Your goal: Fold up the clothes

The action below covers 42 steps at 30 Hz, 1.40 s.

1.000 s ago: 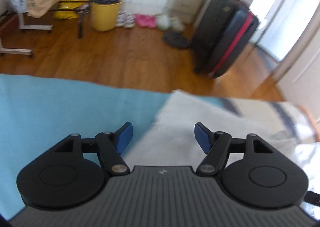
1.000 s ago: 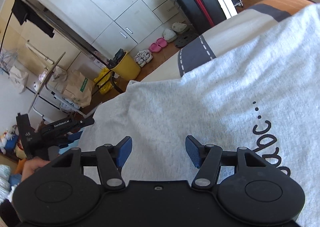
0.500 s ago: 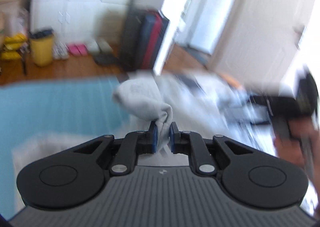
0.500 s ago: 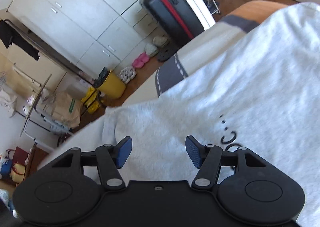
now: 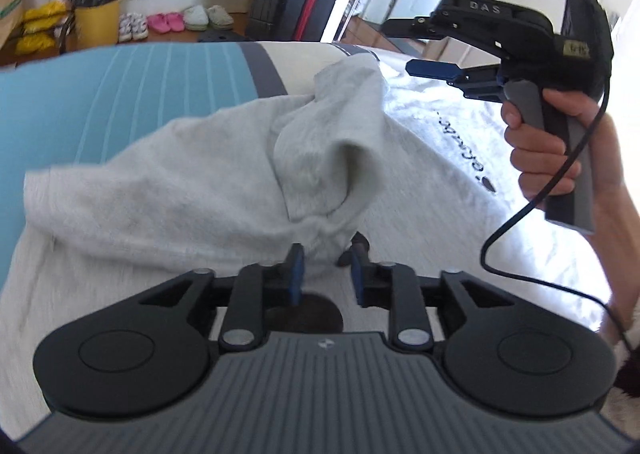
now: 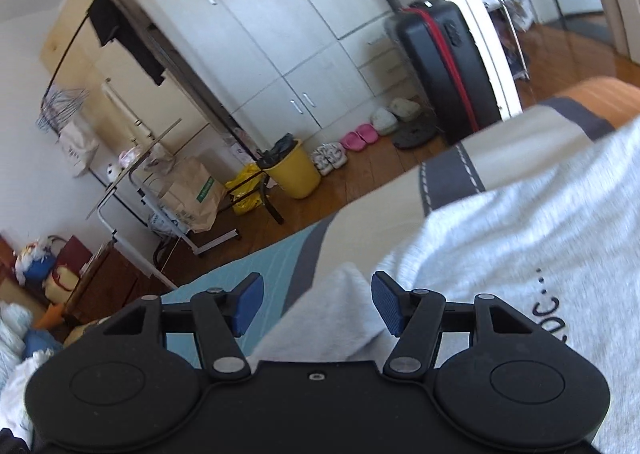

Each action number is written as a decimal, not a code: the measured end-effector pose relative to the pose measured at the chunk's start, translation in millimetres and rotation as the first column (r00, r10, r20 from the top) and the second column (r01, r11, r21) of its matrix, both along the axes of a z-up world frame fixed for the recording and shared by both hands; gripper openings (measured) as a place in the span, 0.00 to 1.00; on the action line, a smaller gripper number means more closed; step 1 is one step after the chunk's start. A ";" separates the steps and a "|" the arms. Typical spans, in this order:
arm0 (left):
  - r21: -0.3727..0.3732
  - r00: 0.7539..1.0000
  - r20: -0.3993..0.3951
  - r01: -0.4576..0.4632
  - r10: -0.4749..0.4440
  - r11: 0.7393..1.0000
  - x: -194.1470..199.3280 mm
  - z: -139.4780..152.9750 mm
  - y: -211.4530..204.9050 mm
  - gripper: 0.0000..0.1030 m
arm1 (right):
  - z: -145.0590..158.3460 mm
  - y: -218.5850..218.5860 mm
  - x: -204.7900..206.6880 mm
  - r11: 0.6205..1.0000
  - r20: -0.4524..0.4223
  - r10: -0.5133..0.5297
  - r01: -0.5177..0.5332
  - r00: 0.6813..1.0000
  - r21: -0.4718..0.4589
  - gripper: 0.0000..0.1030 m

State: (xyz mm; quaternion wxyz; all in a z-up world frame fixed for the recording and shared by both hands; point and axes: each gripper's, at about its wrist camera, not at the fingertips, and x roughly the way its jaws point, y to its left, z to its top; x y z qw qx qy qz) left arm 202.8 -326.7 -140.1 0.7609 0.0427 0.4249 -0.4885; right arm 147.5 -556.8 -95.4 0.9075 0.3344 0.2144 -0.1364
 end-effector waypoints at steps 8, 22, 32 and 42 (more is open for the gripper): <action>-0.117 0.991 -0.026 -0.136 0.133 0.984 -2.1 23.9 22.5 0.38 | -28.5 -5.3 19.1 1.000 -0.324 -0.009 0.004 0.946 -0.014 0.57; -0.032 0.973 -0.142 -0.186 0.180 0.982 13.7 -0.1 -50.5 0.57 | -5.0 -29.6 -15.6 0.989 -0.299 -0.147 0.129 0.943 -0.077 0.38; 0.197 0.939 0.342 -0.106 0.033 0.975 -3.3 23.1 -107.4 0.03 | -9.1 -44.2 -26.4 0.981 -0.241 -0.185 0.193 0.953 0.010 0.41; 0.278 0.570 0.819 -0.295 -0.066 0.914 127.8 86.3 -186.4 0.03 | -27.8 -50.0 -16.8 0.984 -0.340 -0.169 0.176 0.925 -0.009 0.42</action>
